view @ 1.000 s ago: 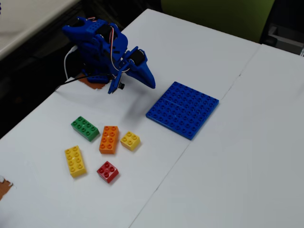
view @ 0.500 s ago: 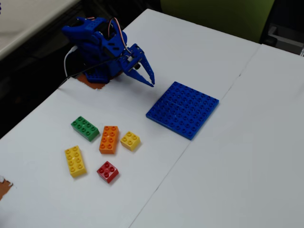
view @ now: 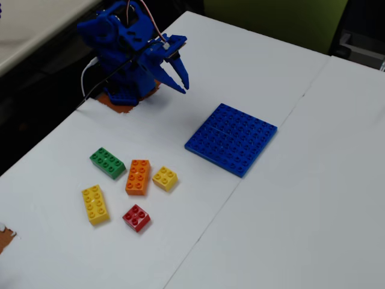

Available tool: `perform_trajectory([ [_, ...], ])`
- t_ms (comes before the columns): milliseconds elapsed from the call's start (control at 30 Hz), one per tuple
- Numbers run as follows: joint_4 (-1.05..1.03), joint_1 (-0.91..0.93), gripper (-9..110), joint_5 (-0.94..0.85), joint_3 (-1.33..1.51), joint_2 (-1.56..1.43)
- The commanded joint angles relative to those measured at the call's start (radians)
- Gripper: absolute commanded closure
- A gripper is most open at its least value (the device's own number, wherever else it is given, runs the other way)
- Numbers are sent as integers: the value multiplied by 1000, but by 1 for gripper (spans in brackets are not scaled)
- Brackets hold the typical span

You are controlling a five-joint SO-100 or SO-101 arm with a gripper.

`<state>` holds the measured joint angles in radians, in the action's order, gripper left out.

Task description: Pick up the 2x2 yellow block and go up the 8x8 blue block.

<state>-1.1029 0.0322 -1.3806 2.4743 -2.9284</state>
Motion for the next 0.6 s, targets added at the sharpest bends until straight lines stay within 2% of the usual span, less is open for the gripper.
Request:
perform_trajectory([
  [0,-64,43,98,-74,-245,273],
  [200,-124,141,97,-278,-480,615],
  [367,-287,250,95,-491,-750,897],
  [567,-235,382,80,-689,-779,1029],
])
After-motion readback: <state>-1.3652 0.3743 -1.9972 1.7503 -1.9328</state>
